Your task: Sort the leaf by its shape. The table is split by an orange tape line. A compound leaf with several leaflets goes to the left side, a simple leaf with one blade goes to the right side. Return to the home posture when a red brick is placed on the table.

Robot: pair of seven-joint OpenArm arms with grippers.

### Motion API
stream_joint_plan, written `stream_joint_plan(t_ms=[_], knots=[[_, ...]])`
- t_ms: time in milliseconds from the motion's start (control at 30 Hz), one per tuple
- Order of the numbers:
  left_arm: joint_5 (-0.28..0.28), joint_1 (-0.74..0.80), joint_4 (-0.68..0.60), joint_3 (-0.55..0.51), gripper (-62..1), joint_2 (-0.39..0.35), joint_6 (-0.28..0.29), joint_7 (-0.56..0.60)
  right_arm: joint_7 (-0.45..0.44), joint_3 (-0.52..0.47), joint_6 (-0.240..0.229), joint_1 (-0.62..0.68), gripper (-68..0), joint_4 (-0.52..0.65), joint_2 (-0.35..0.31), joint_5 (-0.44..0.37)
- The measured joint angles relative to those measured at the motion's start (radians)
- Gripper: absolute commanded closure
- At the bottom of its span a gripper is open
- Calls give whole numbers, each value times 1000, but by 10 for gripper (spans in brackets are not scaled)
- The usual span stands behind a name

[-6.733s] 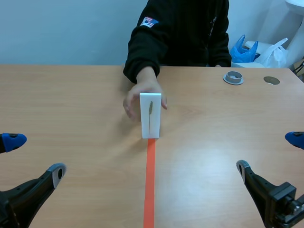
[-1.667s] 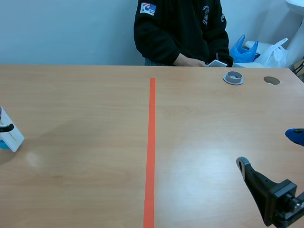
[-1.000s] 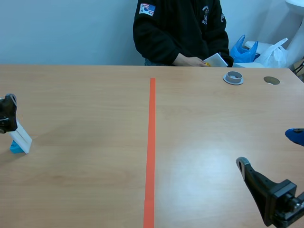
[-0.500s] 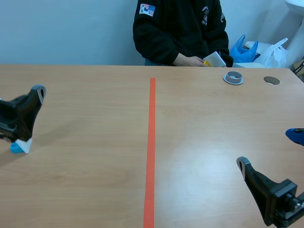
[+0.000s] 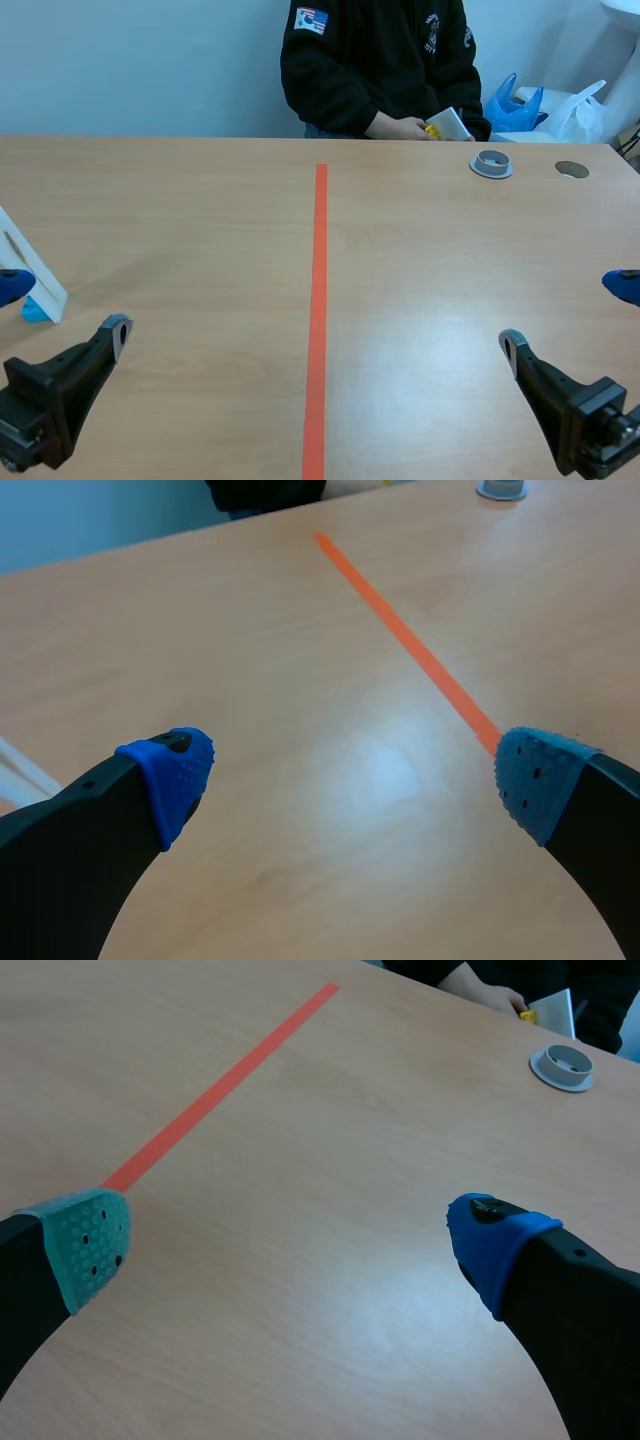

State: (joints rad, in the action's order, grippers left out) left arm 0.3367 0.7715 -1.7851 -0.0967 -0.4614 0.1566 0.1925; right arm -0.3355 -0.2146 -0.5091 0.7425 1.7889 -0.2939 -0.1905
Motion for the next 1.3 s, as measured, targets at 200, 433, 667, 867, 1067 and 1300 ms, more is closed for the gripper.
stream_joint_plan(t_ms=[200,433,667,867,1067,1300], knots=[[1,22,0,5,-607,50,1,-1,0,0,0,0,-679,0,0,0],[1,29,0,5,-607,51,23,2,0,0,0,0,-679,0,0,0],[1,29,0,5,-607,51,24,2,0,0,0,0,-679,0,0,0],[1,29,0,5,-607,51,24,2,0,0,0,0,-679,0,0,0],[1,29,0,5,-607,51,24,2,0,0,0,0,-679,0,0,0],[1,29,0,5,-607,51,24,2,0,0,0,0,-679,0,0,0]])
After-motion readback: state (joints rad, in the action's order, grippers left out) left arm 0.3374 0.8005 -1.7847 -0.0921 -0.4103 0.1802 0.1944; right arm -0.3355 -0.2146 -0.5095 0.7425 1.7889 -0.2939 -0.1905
